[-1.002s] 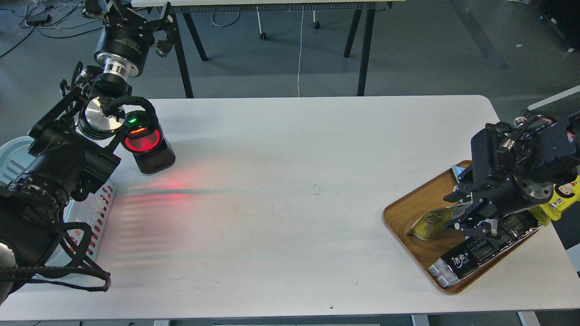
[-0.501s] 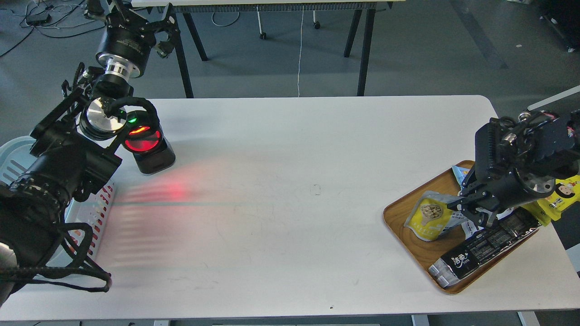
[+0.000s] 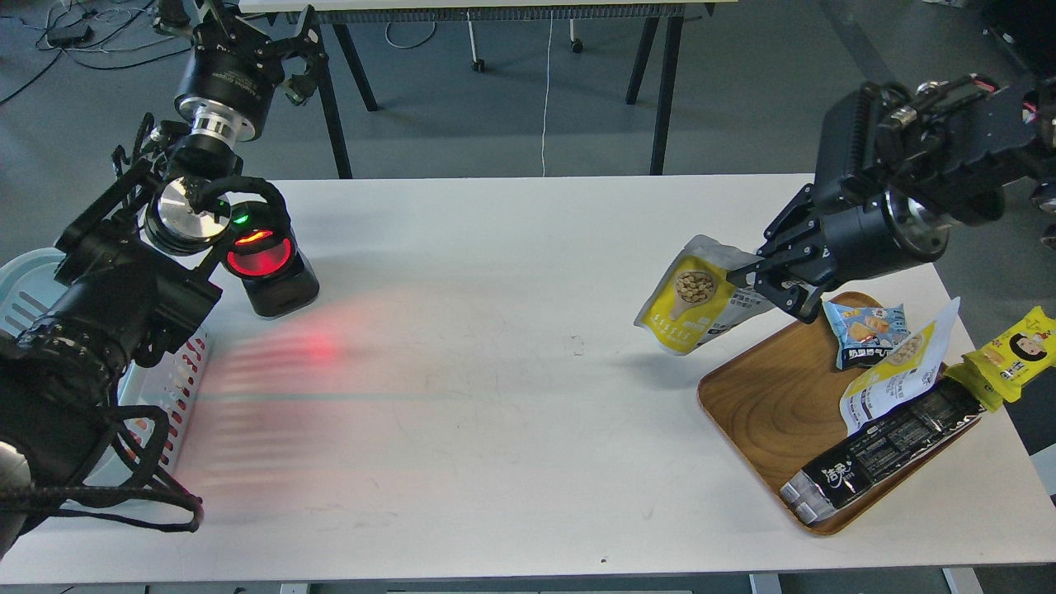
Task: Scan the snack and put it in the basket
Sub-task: 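Grasp the yellow chip bag with the right gripper and lift, then carry the yellow bag toward the table center and lower it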
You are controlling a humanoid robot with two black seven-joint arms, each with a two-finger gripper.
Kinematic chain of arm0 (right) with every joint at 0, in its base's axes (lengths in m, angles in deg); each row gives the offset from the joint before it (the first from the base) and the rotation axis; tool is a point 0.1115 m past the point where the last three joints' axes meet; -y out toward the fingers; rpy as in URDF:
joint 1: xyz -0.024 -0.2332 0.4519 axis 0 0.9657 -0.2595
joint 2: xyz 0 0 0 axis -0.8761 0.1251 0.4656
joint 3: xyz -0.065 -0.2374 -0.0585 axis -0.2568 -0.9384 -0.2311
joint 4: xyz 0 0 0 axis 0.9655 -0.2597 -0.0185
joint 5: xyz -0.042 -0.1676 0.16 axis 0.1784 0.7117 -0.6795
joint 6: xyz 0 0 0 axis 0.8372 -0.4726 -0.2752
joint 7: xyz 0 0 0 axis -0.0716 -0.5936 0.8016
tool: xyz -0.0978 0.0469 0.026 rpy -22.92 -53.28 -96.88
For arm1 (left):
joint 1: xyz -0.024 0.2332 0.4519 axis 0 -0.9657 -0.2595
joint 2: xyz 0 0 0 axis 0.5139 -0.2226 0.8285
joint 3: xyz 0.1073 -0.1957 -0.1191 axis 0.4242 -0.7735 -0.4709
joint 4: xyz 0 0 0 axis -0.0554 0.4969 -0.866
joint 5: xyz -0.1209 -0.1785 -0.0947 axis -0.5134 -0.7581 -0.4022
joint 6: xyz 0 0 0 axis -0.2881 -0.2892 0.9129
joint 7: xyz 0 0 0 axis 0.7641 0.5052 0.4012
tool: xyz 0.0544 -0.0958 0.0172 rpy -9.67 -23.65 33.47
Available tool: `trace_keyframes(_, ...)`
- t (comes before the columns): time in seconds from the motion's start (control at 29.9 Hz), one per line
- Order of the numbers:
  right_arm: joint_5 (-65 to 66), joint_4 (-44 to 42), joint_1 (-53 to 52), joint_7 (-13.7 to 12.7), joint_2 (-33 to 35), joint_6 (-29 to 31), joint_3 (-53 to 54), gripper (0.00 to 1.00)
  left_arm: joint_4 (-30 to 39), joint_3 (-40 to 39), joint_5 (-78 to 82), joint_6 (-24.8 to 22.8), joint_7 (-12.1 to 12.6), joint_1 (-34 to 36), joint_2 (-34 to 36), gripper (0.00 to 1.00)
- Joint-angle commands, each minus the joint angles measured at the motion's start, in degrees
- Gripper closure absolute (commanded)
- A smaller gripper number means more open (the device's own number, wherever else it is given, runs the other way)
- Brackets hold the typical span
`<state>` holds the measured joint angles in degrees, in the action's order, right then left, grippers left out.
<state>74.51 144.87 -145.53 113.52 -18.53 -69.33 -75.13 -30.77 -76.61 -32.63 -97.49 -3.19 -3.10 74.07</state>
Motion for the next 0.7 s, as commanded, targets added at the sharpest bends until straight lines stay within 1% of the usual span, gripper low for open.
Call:
trace_keyframes(0.0,-4.1,-0.3,-0.4,0.0,-3.7,0.0,2.1,1.0,0.0,0.0,0.0,0.0,0.1,0.0,0.0,0.0)
trace_keyframes(0.17,-7.1,-0.6,0.1,0.0,-8.1,-0.1,2.8,1.0,0.0,0.0,0.1,0.0,0.1,0.1,0.2,0.0)
trace_keyframes(0.4,-8.1,-7.0,5.2,0.0,-15.9,-0.5,6.8,1.0,0.0,0.0,0.2,0.0,0.1,0.0,0.1,0.0)
trace_keyframes(0.67,-11.2,-13.5,9.9,0.0,-23.7,-0.6,8.7,1.0,-0.1,0.0,0.2,0.0,0.1,0.0,0.1,0.0)
